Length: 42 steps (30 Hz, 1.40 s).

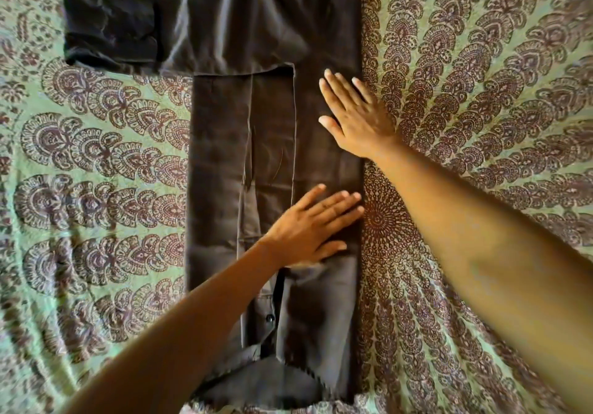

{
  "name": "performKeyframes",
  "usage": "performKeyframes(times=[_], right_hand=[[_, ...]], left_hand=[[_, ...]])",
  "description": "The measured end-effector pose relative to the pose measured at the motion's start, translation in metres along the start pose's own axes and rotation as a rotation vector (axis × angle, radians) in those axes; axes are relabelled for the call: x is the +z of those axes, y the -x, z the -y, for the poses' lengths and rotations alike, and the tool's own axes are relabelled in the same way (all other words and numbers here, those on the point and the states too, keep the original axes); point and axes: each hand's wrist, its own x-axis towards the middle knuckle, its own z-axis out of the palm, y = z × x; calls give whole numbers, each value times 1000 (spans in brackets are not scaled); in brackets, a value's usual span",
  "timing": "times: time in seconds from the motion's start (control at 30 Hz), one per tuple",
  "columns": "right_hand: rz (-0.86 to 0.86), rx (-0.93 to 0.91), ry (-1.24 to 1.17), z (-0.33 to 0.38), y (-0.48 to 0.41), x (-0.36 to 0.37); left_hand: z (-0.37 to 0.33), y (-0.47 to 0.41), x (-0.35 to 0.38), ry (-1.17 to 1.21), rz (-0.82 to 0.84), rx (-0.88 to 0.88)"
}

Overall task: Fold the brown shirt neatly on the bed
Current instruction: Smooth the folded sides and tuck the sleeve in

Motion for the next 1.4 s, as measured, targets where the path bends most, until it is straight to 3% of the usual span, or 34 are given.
performKeyframes(times=[0.1,0.33,0.5,0.57,0.67,0.73,0.8,0.87,0.97,1.07,1.27,1.4], right_hand=[[-35,-115,-42,15,35,7],[20,-77,-33,19,62,21],[84,-6,-27,26,67,16],[59,44,-76,34,78,14],[-49,-12,-162,54,108,14],[-72,-155,-180,70,118,10],[8,-365,-134,86,117,4],[116,-494,-45,97,113,-6],[98,-546,67,93,105,-24],[133,-593,169,87,101,-39],[201,-592,249,89,99,-52],[228,-479,172,93,109,-45]], left_hand=[[-2,26,6,-17,28,-67],[-84,84,47,-8,182,324],[-123,112,46,62,126,382],[-122,111,33,187,-37,148],[-110,112,15,333,-288,-494],[-108,115,8,379,-305,-855],[-119,114,3,471,-258,-1091],[-136,107,0,517,-178,-1196],[-153,89,-5,525,-103,-1298],[-164,78,-4,372,-5,-1366],[-137,102,5,431,-308,-1641],[-119,105,-8,669,-320,-1595]])
